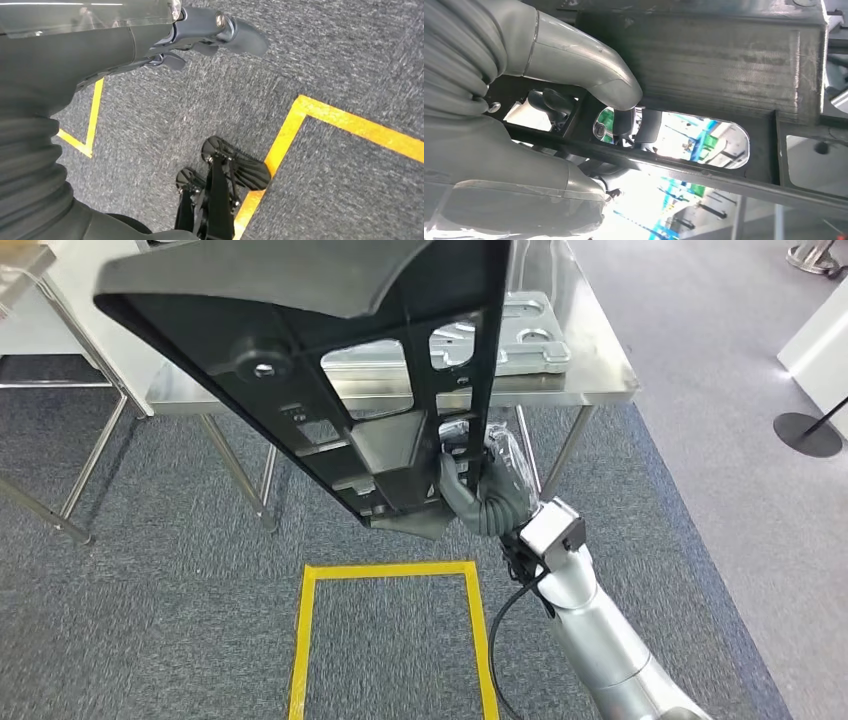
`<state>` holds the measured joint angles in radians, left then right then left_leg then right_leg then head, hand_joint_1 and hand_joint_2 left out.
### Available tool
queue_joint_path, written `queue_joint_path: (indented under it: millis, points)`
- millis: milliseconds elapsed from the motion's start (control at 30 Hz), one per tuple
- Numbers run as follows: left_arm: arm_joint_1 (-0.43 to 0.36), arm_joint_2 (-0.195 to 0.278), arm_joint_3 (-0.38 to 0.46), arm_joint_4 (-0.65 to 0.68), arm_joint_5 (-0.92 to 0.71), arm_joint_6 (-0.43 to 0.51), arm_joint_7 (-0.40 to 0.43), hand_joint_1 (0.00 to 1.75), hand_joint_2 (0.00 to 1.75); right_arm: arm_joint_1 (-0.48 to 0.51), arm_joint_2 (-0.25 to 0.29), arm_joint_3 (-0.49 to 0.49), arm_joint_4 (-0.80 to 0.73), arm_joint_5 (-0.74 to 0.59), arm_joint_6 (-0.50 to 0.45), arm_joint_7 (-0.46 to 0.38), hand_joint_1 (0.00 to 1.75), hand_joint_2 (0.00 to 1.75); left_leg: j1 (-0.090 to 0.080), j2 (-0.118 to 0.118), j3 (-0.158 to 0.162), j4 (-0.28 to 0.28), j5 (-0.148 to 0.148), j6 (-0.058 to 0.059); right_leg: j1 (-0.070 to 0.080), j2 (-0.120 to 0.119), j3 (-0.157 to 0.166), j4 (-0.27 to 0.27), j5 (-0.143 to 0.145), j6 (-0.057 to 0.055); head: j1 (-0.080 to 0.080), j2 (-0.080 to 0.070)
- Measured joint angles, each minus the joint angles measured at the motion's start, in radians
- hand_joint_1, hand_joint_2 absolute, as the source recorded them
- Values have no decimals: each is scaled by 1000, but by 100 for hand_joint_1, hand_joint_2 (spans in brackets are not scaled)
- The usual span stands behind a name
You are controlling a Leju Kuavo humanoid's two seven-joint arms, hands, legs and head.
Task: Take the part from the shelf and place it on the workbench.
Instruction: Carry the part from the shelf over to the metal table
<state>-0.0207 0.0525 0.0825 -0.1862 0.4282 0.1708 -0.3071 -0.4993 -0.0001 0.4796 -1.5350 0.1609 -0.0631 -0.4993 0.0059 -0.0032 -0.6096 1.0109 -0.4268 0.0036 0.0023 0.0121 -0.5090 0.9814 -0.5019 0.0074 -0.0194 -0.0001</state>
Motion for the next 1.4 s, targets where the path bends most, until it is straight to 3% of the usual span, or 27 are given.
queue_joint_path:
  millis: [67, 167, 300, 367, 400, 467, 500, 533, 600, 700, 767, 833, 867, 900, 967, 1000, 1067, 1167, 1233, 1267, 1333, 1367, 1400]
  points:
    - [0, -1, 0, 0, 0, 1, 0, 0, 175, 1, 2, -1, -3, 0, -2, 3, 175, 175, 3, 0, 7, -4, -6, 12, -2, -1, -2, 12, -12, 11, 2, 0]
    - [-1, -1, 0, 0, -1, 0, 0, 0, 175, 3, 4, -2, -12, -2, -2, 0, 175, 175, 6, 1, 18, -9, -14, 25, -6, -3, -50, 110, -53, 21, 6, 0]
    - [-1, -1, 0, 0, -1, 0, 0, 0, 175, 5, 3, -3, -15, -3, -2, -1, 175, 175, 5, 1, 20, -9, -17, 27, -7, -4, -78, 157, -70, 23, 6, 0]
    - [-1, -1, 0, 0, -3, -1, 0, 0, 175, 14, 2, -2, -18, -4, -2, -1, 175, 175, 5, 0, 26, -9, -23, 28, -8, -4, -130, 235, -90, 25, 6, 0]
    - [1, -1, 1, 0, -3, -1, 0, 0, 175, 26, 0, -2, -24, -10, -1, -5, 175, 175, 5, -1, 39, -8, -34, 28, -9, -4, -158, 246, -63, 24, 6, 0]
    - [4, -3, 3, 0, -3, -2, -1, 0, 175, 51, -6, -1, -38, -24, -1, -18, 175, 175, 4, -3, 72, -9, -60, 24, -4, -6, -170, 170, 38, 13, 7, 0]
    - [4, -4, 5, 0, -3, -3, -1, 0, 175, 59, -9, -1, -45, -32, -1, -28, 175, 175, 2, -4, 86, -9, -73, 19, 0, -7, -148, 89, 91, 5, 6, 0]
    - [3, -6, 6, 0, -3, -3, -1, 0, 175, 64, -10, -1, -50, -35, -1, -35, 175, 175, 2, -5, 90, -10, -80, 15, 4, -8, -133, 45, 107, -1, 5, 0]
    - [2, -8, 7, 0, -4, -2, -2, 0, 175, 76, -13, -2, -60, -39, 0, -45, 175, 175, 2, -4, 95, -15, -89, 3, 10, -8, -123, 21, 99, -8, 2, 0]
    - [-1, -9, 7, 0, -7, -2, -2, 0, 175, 86, -17, -3, -76, -49, 12, -52, 175, 175, 3, 0, 99, 1, -108, -12, -1, -5, -97, -2, 92, -19, 0, 0]
    - [-1, -11, 7, 0, -8, -3, -3, 0, 175, 87, -19, -4, -82, -56, 21, -53, 175, 175, 5, 0, 49, 100, -144, -20, -3, -6, -76, -13, 84, -25, -2, 0]
    - [-1, -11, 8, 0, -8, -2, -4, 0, 175, 89, -22, -4, -82, -62, 33, -53, 175, 175, 7, 0, -38, 227, -172, -25, -3, -6, -61, -13, 71, -28, -3, 0]
    - [1, -11, 9, 0, -8, -1, -5, 0, 175, 89, -23, -5, -80, -66, 40, -54, 175, 175, 8, 0, -68, 256, -162, -28, -3, -6, -52, -12, 62, -28, -4, 0]
    - [3, -11, 10, 0, -8, 0, -6, 0, 175, 89, -24, -5, -79, -71, 48, -54, 175, 175, 8, 0, -82, 248, -131, -29, -3, -4, -42, -11, 53, -27, -4, 0]
    - [6, -12, 12, 0, -7, 2, -7, 0, 175, 83, -25, -6, -76, -80, 60, -55, 175, 175, 9, 0, -60, 134, -31, -28, -4, -2, -19, -7, 32, -22, -4, 0]
    - [6, -12, 13, 0, -7, 2, -7, 0, 175, 77, -25, -7, -74, -84, 65, -55, 175, 175, 7, 1, -39, 73, 5, -25, -2, -1, -11, -3, 22, -17, -4, 0]
    - [4, -13, 15, 0, -8, 2, -7, 0, 175, 60, -25, -9, -70, -92, 75, -53, 175, 175, 4, 0, -17, 10, 24, -14, 1, 1, -5, 2, 7, -7, -3, 0]
    - [0, -14, 16, 0, -9, 1, -7, 0, 175, 37, -24, -10, -69, -101, 85, -47, 175, 175, 4, -2, -7, 1, 7, 4, 0, 0, -1, 4, -6, 10, -2, 0]
    - [0, -15, 17, 0, -10, 0, -7, 0, 175, 20, -23, -11, -69, -109, 94, -39, 175, 175, 7, -2, 6, -6, 0, 15, -2, -1, -25, 59, -33, 21, 0, 0]
    - [0, -15, 17, 0, -10, -1, -7, 0, 175, 11, -23, -12, -69, -114, 99, -34, 175, 175, 7, -1, 11, -7, -3, 19, -4, -2, -55, 113, -53, 25, 2, 0]
    - [-2, -15, 18, 0, -10, -2, -7, 0, 175, 2, -23, -16, -67, -126, 107, -25, 175, 175, 7, -2, 19, -7, -13, 24, -7, -3, -150, 255, -89, 31, 3, 0]
    - [-2, -15, 18, 0, -10, -2, -7, 0, 175, 1, -23, -18, -65, -132, 109, -22, 175, 175, 7, -3, 26, -7, -20, 24, -9, -3, -187, 297, -86, 32, 3, 0]
    - [-2, -15, 18, 0, -10, -2, -7, 0, 175, 0, -23, -20, -63, -138, 112, -20, 175, 175, 7, -4, 35, -6, -28, 24, -9, -3, -209, 305, -62, 32, 3, 0]
